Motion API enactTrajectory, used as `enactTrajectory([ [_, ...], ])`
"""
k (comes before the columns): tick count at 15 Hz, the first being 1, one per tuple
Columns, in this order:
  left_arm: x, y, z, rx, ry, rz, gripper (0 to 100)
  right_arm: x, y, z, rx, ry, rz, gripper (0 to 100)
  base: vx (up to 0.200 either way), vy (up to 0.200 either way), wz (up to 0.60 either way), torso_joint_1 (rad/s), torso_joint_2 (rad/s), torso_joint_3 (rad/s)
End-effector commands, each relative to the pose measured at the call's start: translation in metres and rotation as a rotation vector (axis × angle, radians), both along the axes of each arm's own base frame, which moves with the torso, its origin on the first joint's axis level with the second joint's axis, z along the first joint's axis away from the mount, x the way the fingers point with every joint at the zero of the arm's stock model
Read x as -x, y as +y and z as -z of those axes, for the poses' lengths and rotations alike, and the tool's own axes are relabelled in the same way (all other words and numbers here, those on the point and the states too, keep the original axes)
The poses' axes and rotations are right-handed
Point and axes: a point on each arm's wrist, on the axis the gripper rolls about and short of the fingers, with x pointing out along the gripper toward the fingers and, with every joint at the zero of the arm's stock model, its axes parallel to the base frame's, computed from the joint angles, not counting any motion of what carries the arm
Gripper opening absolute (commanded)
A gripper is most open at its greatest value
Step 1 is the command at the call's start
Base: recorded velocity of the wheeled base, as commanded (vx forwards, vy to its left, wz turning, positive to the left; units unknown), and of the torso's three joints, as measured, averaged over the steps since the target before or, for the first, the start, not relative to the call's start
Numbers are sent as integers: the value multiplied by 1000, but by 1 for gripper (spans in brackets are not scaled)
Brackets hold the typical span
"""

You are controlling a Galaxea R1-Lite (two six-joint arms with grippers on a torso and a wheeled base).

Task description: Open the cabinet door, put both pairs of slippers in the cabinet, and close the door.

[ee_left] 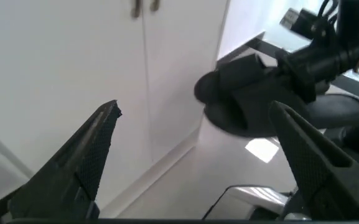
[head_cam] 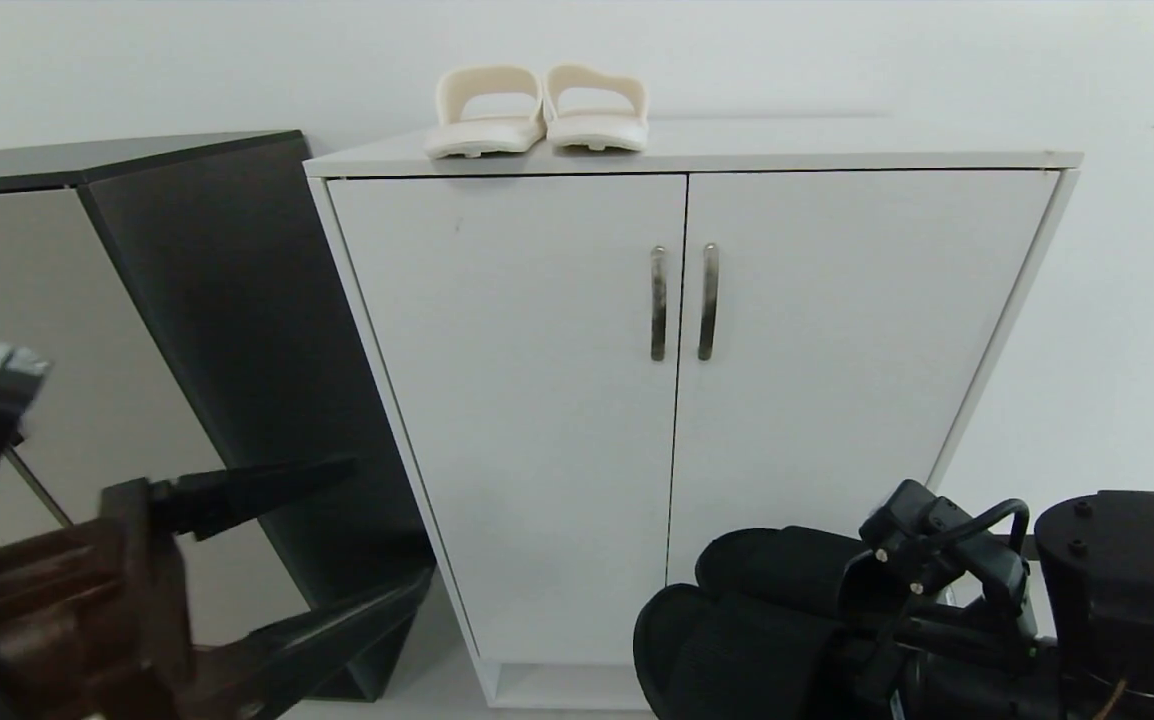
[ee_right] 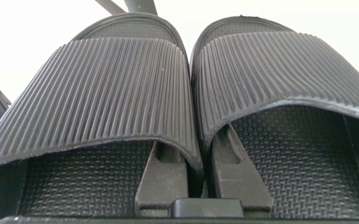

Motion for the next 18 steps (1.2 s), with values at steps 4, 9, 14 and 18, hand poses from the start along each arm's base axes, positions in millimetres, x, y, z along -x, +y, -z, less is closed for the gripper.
enactTrajectory([
  [4,-51,-87,-20,-9,36,150,100,0,0,2,6,6,-1,0,0,0,0,0,0,0],
  [9,-92,-138,-35,102,43,193,100,0,0,2,7,6,1,0,0,0,0,0,0,0],
  [14,-117,-156,-58,256,156,319,100,0,0,3,8,7,1,0,0,0,0,0,0,0],
  [18,-139,-165,-53,264,176,265,100,0,0,3,11,8,0,0,0,0,0,0,0,0],
])
